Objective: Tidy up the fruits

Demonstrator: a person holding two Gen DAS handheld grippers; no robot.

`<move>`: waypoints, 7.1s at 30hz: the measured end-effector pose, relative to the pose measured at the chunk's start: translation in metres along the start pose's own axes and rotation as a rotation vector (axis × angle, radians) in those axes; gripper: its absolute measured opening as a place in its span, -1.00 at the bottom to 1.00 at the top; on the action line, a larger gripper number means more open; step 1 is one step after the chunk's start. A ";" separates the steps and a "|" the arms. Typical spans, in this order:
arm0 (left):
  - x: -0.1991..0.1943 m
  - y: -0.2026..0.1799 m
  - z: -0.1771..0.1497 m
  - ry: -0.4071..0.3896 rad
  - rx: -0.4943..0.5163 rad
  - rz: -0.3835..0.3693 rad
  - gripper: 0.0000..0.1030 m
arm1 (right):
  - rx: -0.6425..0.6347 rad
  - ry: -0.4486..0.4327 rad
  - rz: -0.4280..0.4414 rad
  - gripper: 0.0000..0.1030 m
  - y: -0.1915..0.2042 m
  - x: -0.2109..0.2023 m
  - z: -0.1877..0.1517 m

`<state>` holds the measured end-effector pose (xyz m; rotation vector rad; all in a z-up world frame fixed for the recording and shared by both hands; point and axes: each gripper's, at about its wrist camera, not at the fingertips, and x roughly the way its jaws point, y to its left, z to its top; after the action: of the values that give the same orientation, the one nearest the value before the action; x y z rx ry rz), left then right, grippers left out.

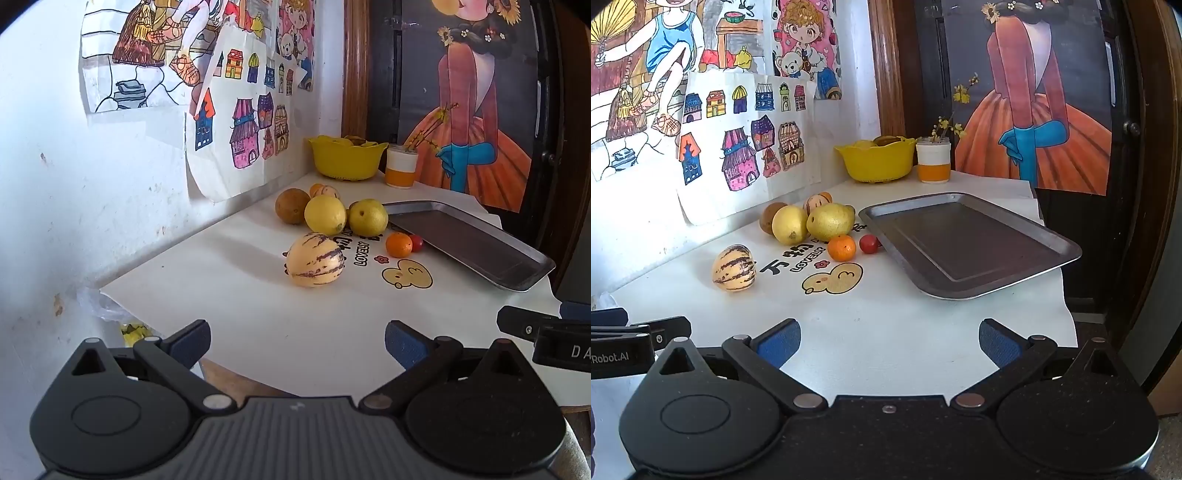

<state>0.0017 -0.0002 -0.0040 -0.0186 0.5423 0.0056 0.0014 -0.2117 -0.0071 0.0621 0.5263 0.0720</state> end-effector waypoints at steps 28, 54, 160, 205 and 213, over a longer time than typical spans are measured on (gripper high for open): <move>0.008 0.002 0.000 0.032 -0.006 0.000 0.99 | 0.009 0.022 0.005 0.99 0.000 0.011 -0.001; 0.040 0.020 0.025 0.084 -0.070 0.039 0.99 | -0.214 0.127 0.083 0.99 0.023 0.052 0.028; 0.218 -0.117 0.174 0.121 -0.089 -0.312 0.83 | -0.156 0.010 -0.027 0.94 -0.068 0.158 0.130; 0.083 0.018 0.049 0.164 -0.072 -0.047 0.99 | -0.159 0.221 0.078 0.99 0.034 0.067 0.042; 0.091 0.023 0.052 0.177 -0.078 -0.035 0.99 | -0.167 0.232 0.089 0.99 0.034 0.080 0.043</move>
<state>0.1062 0.0238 -0.0069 -0.1055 0.7188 -0.0087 0.0900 -0.1730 -0.0072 -0.0869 0.7478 0.2117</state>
